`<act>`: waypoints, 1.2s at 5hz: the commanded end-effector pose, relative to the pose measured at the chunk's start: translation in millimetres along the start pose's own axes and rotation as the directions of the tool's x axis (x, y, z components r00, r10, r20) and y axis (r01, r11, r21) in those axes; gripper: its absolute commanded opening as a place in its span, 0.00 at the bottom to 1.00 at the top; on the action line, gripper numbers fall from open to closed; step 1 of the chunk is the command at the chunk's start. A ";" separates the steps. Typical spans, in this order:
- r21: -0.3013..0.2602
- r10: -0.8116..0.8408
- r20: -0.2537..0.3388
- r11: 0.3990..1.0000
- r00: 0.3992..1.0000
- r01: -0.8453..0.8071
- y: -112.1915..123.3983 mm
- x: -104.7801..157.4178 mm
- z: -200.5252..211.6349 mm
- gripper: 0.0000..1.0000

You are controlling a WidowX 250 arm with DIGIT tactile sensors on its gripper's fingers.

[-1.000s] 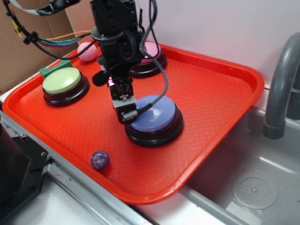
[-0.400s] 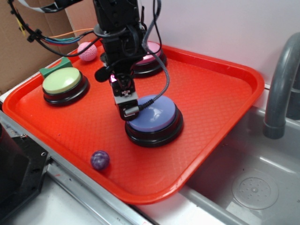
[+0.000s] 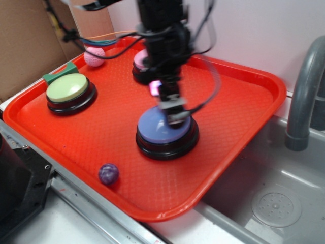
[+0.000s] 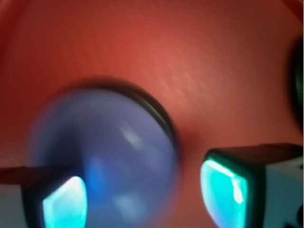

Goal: Push the purple button.

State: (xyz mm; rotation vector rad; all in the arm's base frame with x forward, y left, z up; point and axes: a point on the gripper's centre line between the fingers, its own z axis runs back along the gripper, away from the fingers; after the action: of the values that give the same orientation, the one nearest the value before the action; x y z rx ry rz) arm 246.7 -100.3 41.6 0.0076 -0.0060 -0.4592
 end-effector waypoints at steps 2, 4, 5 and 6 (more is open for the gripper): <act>0.096 -0.072 -0.015 0.993 0.997 0.073 0.6 -6.2 34.2 1.00; 0.150 -0.032 0.031 0.988 0.999 0.027 -4.9 -32.9 68.3 1.00; 0.069 0.024 0.044 0.997 0.999 -0.027 -11.4 -50.5 71.9 1.00; 0.003 0.048 0.033 0.999 0.998 -0.048 -13.7 -59.2 82.0 1.00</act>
State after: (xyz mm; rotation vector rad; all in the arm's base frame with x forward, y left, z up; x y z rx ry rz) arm 186.0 -82.3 118.6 0.0131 -0.0078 -0.4103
